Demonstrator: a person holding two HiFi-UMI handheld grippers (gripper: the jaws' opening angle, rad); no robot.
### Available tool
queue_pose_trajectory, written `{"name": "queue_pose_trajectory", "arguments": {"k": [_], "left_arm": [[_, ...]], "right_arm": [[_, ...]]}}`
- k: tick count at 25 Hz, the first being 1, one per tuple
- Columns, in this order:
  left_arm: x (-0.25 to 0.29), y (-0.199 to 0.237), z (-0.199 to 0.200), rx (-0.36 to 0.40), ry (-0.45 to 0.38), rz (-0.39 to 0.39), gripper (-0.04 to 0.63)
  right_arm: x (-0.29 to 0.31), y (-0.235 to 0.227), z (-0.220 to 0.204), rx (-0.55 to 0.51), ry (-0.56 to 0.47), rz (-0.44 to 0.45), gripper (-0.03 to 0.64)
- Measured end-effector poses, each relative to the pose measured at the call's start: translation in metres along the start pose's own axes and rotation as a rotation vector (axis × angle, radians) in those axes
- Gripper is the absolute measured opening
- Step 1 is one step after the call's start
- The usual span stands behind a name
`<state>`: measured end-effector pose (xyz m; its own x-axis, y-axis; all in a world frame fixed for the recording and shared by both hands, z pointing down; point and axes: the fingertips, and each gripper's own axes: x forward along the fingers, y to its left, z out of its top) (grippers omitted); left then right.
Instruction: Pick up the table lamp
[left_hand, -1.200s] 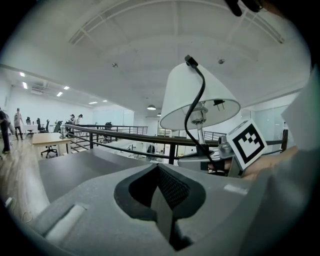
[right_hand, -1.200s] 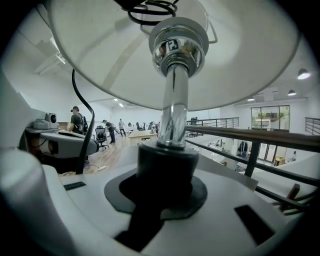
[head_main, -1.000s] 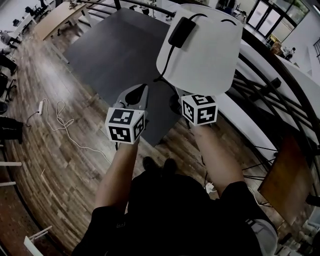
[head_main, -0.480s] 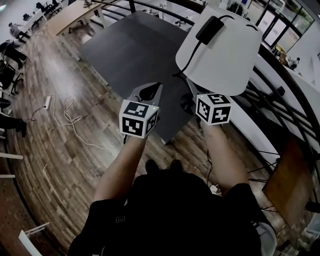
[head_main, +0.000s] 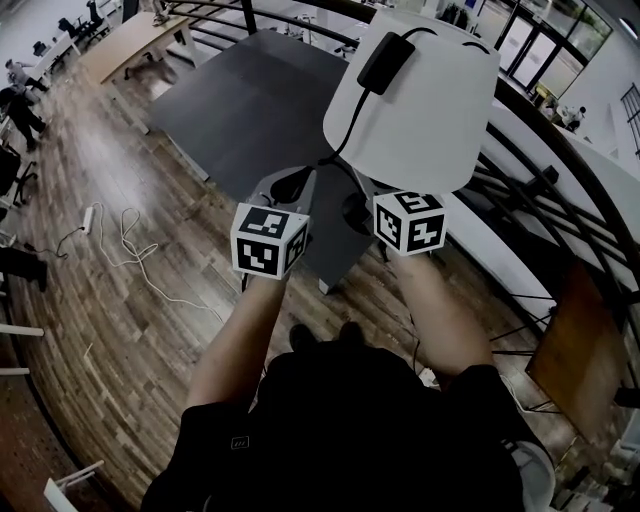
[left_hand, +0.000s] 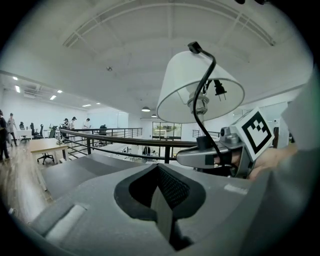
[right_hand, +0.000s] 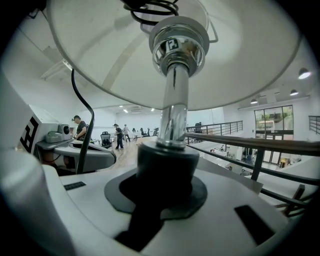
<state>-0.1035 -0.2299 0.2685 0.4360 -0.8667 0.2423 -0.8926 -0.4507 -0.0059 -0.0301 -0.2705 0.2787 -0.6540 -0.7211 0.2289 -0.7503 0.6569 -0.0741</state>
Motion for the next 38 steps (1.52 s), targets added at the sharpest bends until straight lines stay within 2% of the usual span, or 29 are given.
{"name": "queue_pose_trajectory", "arguments": {"k": [16, 24, 38], "left_arm": [[0.006, -0.008, 0.006, 0.007, -0.007, -0.006, 0.003], [-0.002, 0.01, 0.004, -0.009, -0.009, 0.016, 0.003], [0.001, 0.013, -0.001, -0.027, -0.011, 0.022, 0.003]], "right_arm": [[-0.007, -0.007, 0.001, 0.004, -0.006, 0.008, 0.083], [-0.005, -0.003, 0.002, 0.007, -0.008, 0.012, 0.081], [-0.001, -0.013, -0.001, 0.006, -0.001, 0.008, 0.081]]}}
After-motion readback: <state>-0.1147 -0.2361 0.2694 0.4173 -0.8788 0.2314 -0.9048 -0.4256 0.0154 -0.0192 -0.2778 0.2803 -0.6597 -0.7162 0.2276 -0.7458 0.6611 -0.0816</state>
